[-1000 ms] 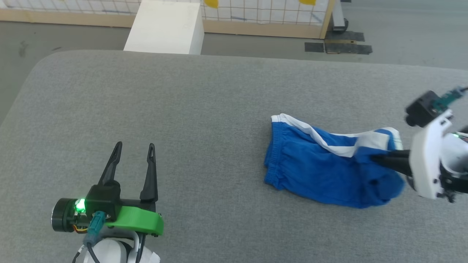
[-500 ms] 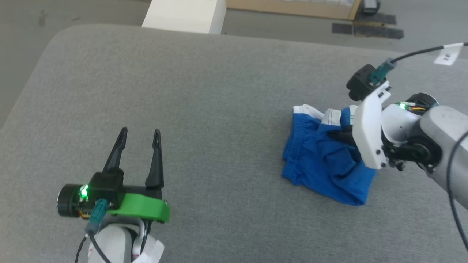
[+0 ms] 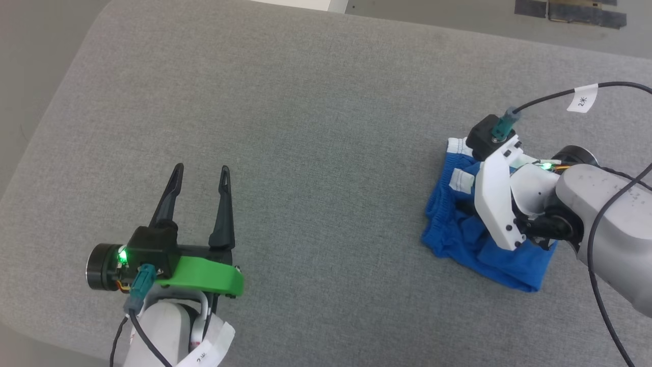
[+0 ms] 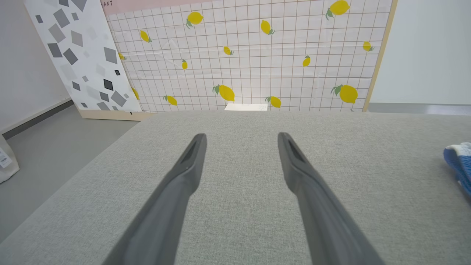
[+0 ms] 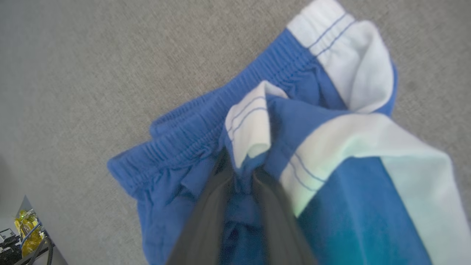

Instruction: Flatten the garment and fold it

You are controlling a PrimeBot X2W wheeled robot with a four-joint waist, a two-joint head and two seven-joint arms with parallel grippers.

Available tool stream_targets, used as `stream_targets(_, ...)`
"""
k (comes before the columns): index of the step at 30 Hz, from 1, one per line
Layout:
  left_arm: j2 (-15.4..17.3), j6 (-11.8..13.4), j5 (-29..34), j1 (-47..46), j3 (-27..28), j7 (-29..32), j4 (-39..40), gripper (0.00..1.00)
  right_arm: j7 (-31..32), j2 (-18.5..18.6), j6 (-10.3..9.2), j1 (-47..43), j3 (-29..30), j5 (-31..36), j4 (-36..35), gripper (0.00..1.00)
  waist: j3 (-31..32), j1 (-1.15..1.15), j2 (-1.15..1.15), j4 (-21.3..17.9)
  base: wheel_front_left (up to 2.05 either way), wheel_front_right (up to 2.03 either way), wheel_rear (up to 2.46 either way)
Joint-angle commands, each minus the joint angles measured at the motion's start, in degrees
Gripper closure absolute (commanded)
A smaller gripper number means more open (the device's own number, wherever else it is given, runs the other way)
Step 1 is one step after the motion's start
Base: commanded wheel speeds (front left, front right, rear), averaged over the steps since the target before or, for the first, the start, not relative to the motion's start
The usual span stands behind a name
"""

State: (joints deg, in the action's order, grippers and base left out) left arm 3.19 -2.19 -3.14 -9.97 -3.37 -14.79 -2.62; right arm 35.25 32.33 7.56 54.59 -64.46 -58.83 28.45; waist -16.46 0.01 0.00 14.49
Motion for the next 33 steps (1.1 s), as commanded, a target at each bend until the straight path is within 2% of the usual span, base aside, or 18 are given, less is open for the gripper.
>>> stream_targets(1, -0.3, 0.3, -0.6, 0.0, 0.4, -0.2, -0.2, 0.0, -1.8, 0.0, -0.08, -0.2, -1.0, 0.6, -0.6, 0.0, 0.9, -0.01, 0.0, -0.7, 0.0, 0.0, 0.0)
stream_targets(6, -0.3, 0.4, 0.0, 1.5, 1.5, -0.2, -0.5, 0.0, -9.2, 2.8, -0.08, 0.6, -0.6, 2.0, -4.5, 0.0, 3.8, -0.01, 0.0, -2.9, 0.0, 0.0, 0.0)
stream_targets(10, -0.2, 0.2, 0.5, 2.7, 2.5, -0.2, -0.4, 0.0, -18.7, 5.4, -0.08, 0.4, 2.2, 4.7, -7.2, 0.0, 6.3, -0.01, 0.0, -4.9, 0.0, 0.0, 0.0)
stream_targets(14, 0.1, 0.0, 0.8, 3.7, 3.5, -0.2, -0.4, 0.0, -29.1, 7.2, -0.08, -1.4, 7.1, 8.8, -8.1, 0.0, 8.2, -0.01, 0.0, -7.0, 0.0, 0.0, 0.0)
stream_targets(18, 0.3, -0.1, 1.2, 4.8, 4.2, -0.2, -0.2, 0.0, -39.5, 6.6, -0.08, -5.2, 15.4, 14.1, -6.3, 0.0, 9.9, -0.01, 0.0, -9.1, 0.0, 0.0, 0.0)
stream_targets(21, 0.4, 0.0, 1.6, 5.8, 4.4, -0.2, -0.2, 0.0, -47.0, 4.1, -0.08, -9.5, 24.3, 19.7, -3.8, 0.0, 11.3, -0.01, 0.0, -10.6, 0.0, 0.0, 0.0)
stream_targets(25, 0.5, 0.3, 1.9, 6.8, 4.7, -0.2, 0.0, 0.0, -50.0, -1.2, -0.08, -16.5, 38.2, 29.7, -3.5, 0.0, 12.5, -0.01, 0.0, -12.5, 0.0, 0.0, 0.0)
stream_targets(29, 0.7, 0.3, 2.0, 7.3, 4.9, -0.2, 0.0, 0.0, -50.2, -9.3, -0.08, -26.0, 53.7, 39.6, -11.7, 0.0, 13.2, -0.01, 0.0, -14.0, 0.0, 0.0, 0.0)
stream_targets(33, 0.7, 0.0, 1.8, 7.5, 4.7, -0.2, -0.1, 0.0, -50.2, -17.1, -0.08, -36.4, 63.3, 46.9, -20.1, 0.0, 14.0, -0.01, 0.0, -14.6, 0.0, 0.0, 0.0)
